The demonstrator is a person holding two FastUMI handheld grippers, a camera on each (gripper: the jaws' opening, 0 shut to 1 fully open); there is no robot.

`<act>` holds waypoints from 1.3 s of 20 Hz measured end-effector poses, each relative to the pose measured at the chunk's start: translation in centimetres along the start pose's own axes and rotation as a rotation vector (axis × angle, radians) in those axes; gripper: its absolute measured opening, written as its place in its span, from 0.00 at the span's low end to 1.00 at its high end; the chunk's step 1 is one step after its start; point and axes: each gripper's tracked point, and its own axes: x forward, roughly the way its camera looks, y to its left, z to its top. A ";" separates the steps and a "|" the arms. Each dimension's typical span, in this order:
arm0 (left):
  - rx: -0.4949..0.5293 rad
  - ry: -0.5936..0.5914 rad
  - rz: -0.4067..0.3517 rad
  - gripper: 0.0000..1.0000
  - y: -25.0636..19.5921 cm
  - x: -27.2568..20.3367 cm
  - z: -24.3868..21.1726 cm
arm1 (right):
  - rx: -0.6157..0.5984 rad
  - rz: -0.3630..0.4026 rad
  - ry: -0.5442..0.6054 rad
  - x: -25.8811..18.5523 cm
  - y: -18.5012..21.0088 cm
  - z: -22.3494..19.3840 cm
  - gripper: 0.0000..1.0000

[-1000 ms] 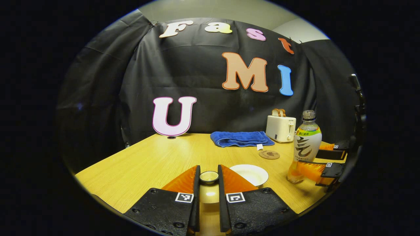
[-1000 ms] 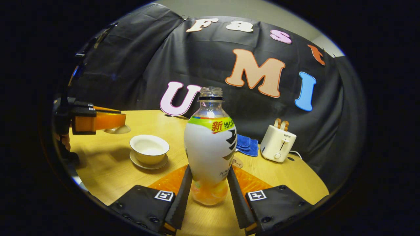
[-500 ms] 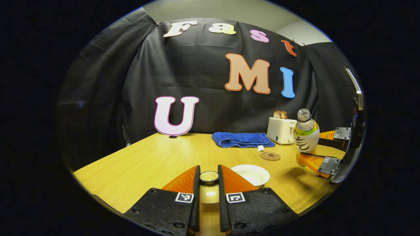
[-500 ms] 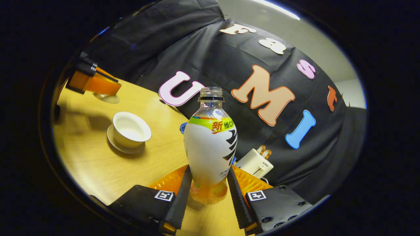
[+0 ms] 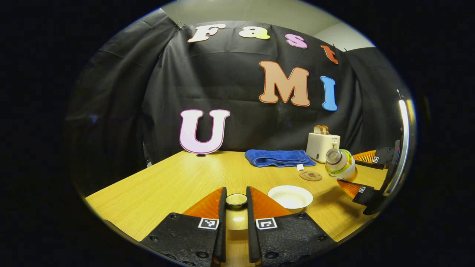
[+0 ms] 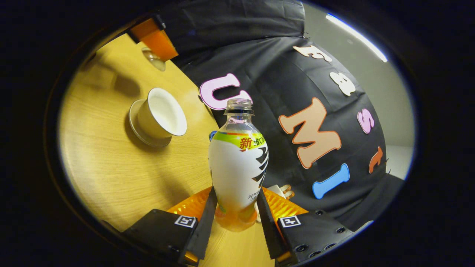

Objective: Open the teacup lid with one hand, grasp the water bottle and pour water into the teacup with the other hand; after pouring, place the water bottle on the coaster and then close the teacup lid.

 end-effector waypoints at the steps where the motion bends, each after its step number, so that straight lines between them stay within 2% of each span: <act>1: 0.000 0.000 0.002 0.21 0.1 0.0 0.0 | -0.032 -0.001 -0.004 0.0 0.2 0.1 0.67; 6: 0.000 -0.006 0.005 0.21 0.4 -0.1 0.2 | -0.185 -0.001 -0.031 0.2 1.3 0.4 0.67; 14: -0.003 -0.005 -0.007 0.21 0.0 -0.1 0.3 | -0.344 -0.018 -0.065 0.0 2.0 0.9 0.65; 22: -0.007 -0.008 -0.011 0.21 -0.3 -0.2 0.4 | -0.545 -0.048 -0.116 -0.4 1.1 2.2 0.65; 26: -0.011 -0.006 -0.013 0.21 -0.3 -0.2 0.3 | -0.615 -0.032 -0.138 0.4 0.5 2.5 0.65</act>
